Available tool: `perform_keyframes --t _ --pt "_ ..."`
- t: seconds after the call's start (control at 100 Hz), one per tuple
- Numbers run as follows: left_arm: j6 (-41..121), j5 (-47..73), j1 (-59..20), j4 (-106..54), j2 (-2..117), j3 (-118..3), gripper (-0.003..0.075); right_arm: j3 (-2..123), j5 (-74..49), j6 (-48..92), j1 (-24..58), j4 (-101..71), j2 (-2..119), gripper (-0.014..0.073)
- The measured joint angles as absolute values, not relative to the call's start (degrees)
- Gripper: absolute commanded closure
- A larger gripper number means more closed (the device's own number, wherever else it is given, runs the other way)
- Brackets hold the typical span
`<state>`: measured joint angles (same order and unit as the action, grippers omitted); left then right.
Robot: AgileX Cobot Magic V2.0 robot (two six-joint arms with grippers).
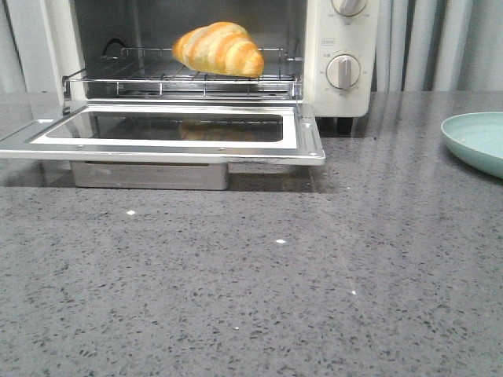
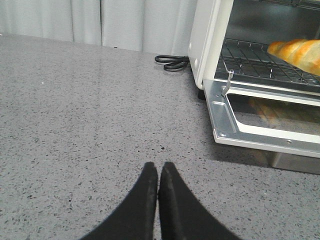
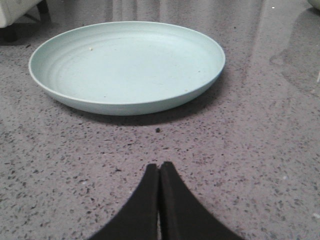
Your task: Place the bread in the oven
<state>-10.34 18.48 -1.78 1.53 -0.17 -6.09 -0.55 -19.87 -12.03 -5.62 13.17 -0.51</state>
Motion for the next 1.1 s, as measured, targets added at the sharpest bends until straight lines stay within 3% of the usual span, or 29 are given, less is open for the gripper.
perform_keyframes --t 0.31,1.1 --pt "-10.3 18.5 -1.8 1.5 -0.2 -6.1 0.0741 -0.5 -19.9 -3.6 -5.5 8.1 -0.5 0.0661" --pt "-10.3 18.5 -1.8 1.5 -0.2 -6.1 0.0741 -0.5 -19.9 -3.1 -5.5 7.6 -0.5 0.0661"
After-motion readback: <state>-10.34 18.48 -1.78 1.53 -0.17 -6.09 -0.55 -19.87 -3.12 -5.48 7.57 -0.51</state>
